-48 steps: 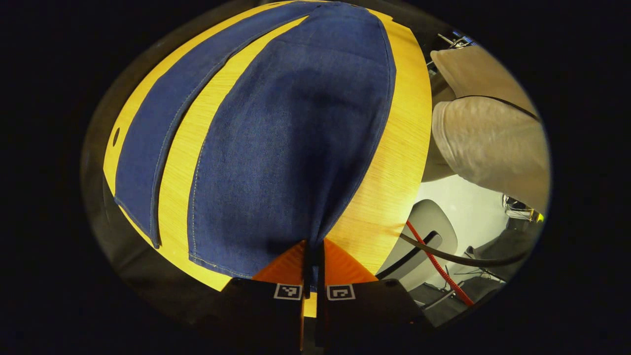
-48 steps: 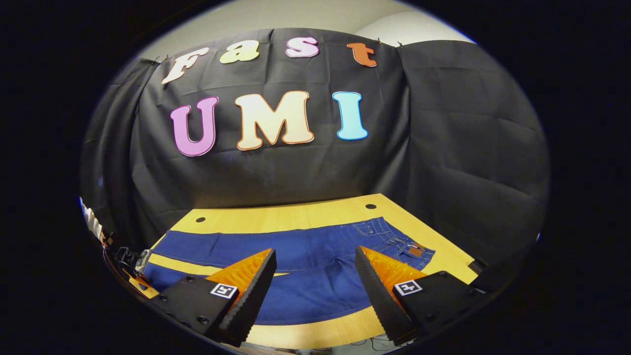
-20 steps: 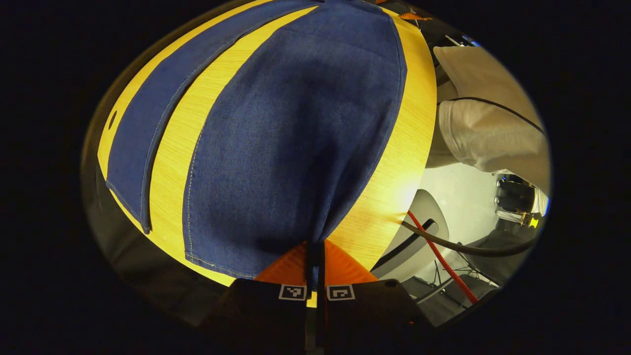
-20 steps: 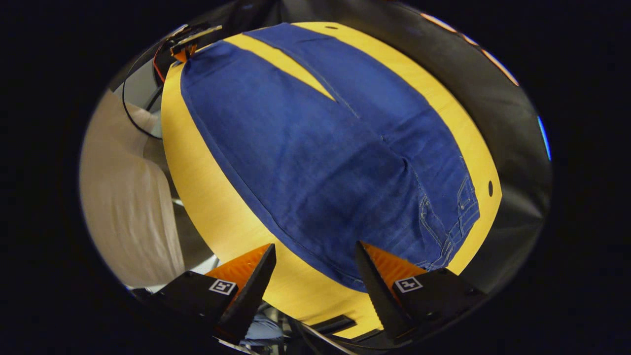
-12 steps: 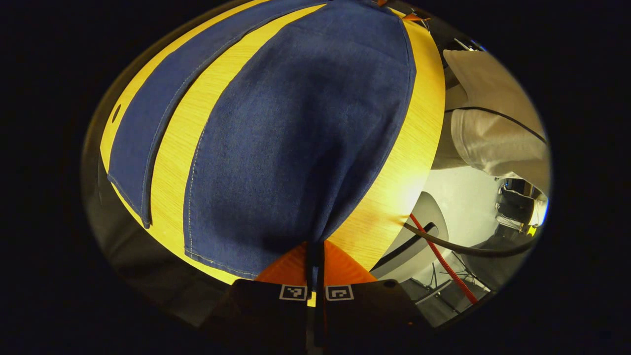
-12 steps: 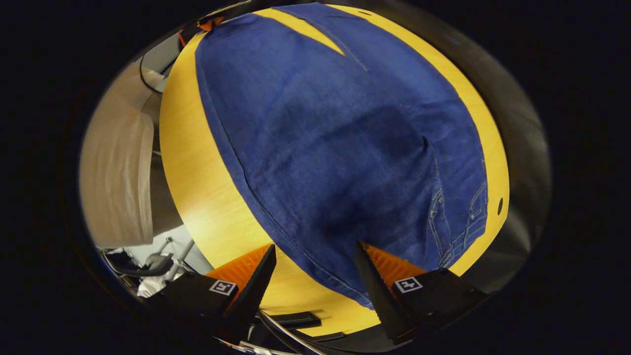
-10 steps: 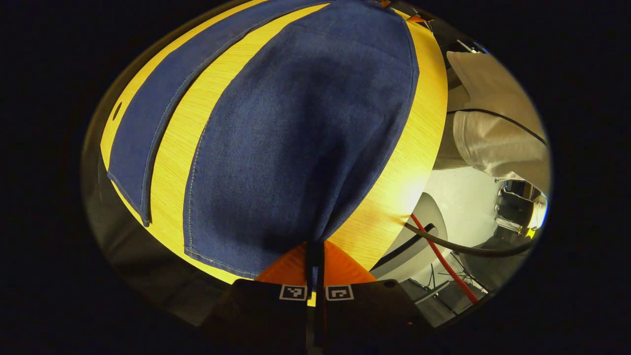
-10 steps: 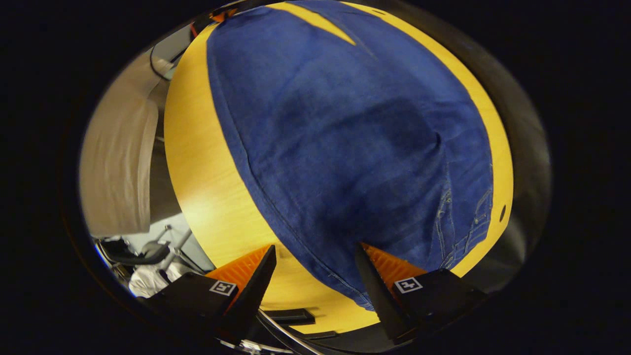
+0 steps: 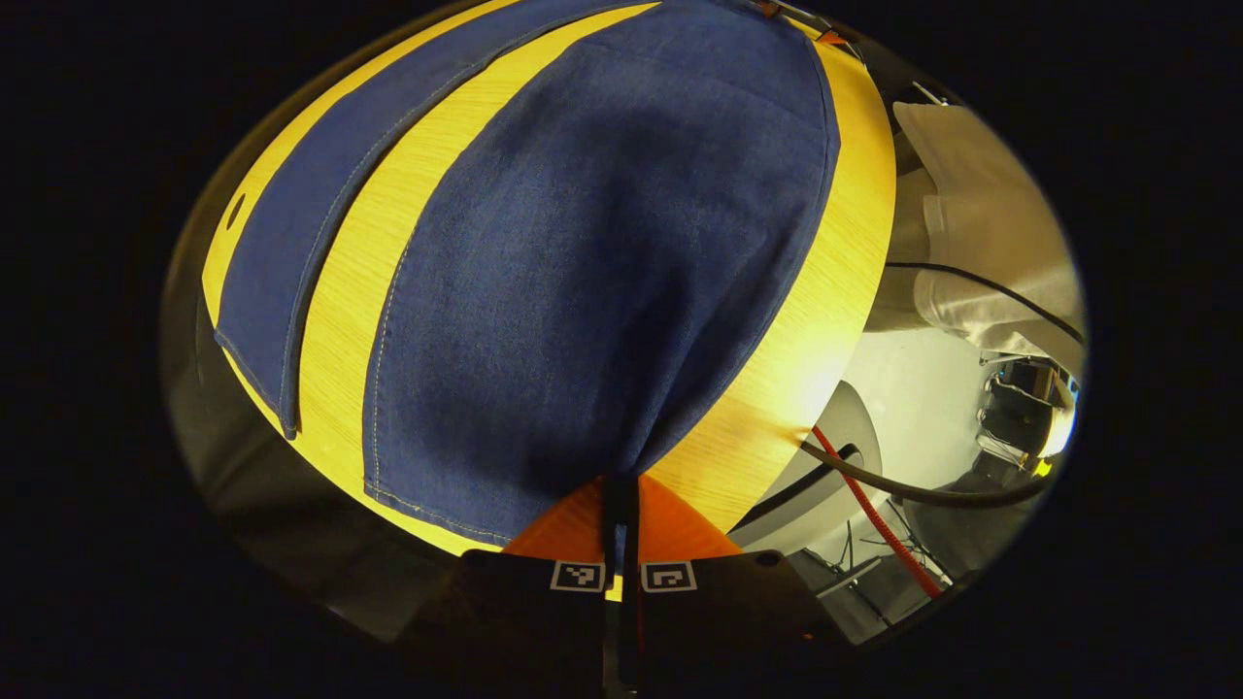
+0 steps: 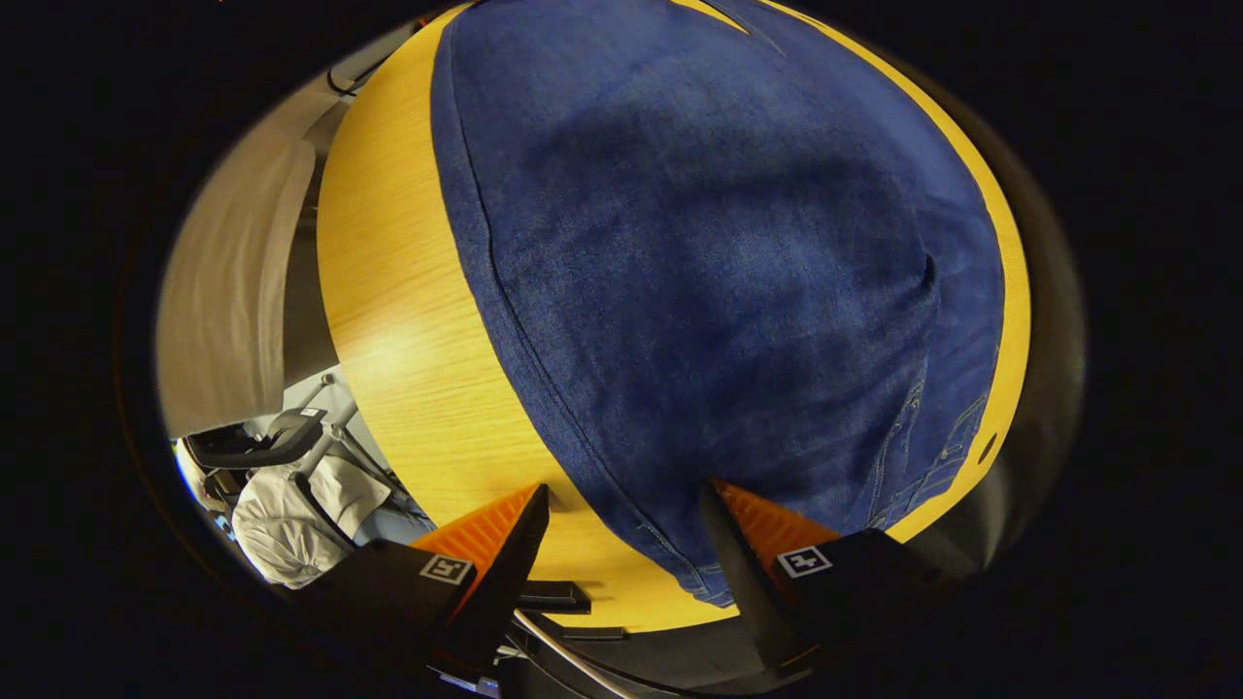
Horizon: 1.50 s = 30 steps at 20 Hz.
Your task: Grasp the waist and the cuffs of the jeans and fold them to make the two legs overlap; first hold the waist and fold one-third of the jeans toward the cuffs, then hold the cuffs and fold the remaining one-third in the same direction to finish folding.
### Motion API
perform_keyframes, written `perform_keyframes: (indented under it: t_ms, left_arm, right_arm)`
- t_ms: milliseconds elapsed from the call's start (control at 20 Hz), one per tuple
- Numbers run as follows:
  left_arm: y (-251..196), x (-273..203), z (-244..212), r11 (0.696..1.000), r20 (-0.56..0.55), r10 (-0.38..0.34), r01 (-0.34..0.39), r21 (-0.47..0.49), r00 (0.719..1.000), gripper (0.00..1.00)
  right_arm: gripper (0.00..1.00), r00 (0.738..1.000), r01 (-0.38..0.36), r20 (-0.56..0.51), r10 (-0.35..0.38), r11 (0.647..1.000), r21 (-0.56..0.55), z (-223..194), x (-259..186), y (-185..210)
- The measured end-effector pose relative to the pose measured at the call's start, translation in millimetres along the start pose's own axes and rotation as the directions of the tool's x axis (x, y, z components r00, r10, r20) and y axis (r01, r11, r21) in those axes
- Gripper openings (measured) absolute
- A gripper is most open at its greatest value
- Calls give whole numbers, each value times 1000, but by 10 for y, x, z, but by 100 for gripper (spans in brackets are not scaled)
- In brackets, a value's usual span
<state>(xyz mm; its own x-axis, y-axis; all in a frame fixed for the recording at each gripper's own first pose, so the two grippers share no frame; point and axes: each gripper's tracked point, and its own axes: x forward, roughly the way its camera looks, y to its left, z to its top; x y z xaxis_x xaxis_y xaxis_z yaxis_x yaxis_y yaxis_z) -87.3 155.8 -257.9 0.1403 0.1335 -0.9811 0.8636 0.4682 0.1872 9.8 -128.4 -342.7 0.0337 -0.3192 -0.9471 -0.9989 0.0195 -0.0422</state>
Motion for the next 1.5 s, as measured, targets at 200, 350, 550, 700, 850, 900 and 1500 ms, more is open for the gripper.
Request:
perform_keyframes:
  t_ms: [200, 350, 550, 700, 850, 900, 1500]
  left_arm:
    - [2, 7, 2, 1000, 5, 11, -12, 3, 1000, 0]
    - [-2, 5, -1, 1000, 4, 9, -9, 2, 1000, 0]
    - [-5, 7, 6, 1000, 6, 5, -5, -2, 1000, 0]
    - [9, 17, 0, 1000, 15, 4, -3, -20, 1000, 0]
    - [-13, 3, 3, 999, 12, -25, 25, -45, 1000, 0]
    - [-30, 2, 8, 997, 1, -45, 45, -55, 999, 0]
    - [645, -1091, 325, 991, 21, -62, 64, -116, 998, 0]
  right_arm:
    - [81, 1000, -5, -15, 6, 997, 77, 35, -29, -49]
    - [53, 1000, 13, 1, -13, 996, 88, 35, -19, -183]
    - [7, 995, 86, 42, -91, 990, 112, 66, -26, -273]
    - [6, 989, 130, 55, -141, 978, 164, 63, -43, -262]
    - [4, 988, 131, 52, -145, 968, 215, 50, -69, -240]
    - [4, 992, 102, 50, -119, 962, 252, 50, -98, -208]
    - [4, 975, -8, 191, -118, 833, 553, 220, -823, -554]
